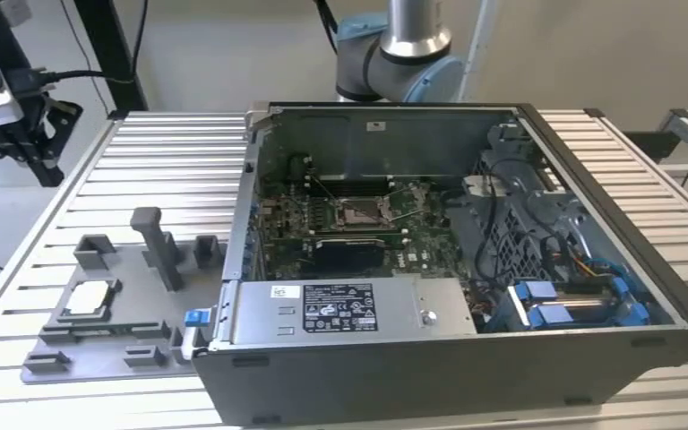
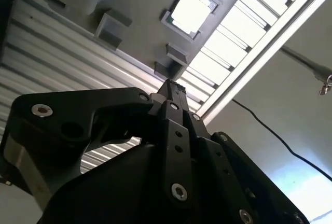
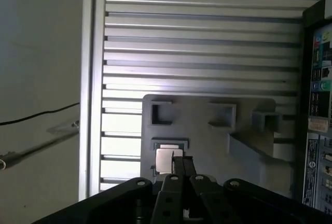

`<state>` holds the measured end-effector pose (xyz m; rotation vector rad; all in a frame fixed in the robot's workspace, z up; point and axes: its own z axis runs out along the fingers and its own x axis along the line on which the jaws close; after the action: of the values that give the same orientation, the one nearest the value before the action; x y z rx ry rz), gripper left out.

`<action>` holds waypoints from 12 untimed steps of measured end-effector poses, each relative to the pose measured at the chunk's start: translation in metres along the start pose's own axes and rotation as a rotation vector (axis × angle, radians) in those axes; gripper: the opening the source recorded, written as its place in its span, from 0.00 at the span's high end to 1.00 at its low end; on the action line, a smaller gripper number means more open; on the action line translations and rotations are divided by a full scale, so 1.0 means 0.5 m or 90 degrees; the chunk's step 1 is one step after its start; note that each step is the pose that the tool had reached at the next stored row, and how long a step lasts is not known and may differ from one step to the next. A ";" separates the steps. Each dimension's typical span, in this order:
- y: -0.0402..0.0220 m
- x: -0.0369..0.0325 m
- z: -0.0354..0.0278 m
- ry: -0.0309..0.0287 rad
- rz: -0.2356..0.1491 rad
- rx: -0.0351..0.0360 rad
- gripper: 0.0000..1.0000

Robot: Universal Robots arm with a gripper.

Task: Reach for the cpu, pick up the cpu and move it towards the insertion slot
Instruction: 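Reach for the cpu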

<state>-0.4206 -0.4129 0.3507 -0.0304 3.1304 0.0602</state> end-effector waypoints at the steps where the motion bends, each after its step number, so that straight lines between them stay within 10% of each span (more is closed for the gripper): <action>1: -0.001 0.003 0.004 -0.0001 0.000 0.0001 1.00; 12: -0.021 0.010 0.043 0.0000 0.002 0.0009 1.00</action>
<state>-0.4252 -0.4227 0.3290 -0.0254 3.1305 0.0580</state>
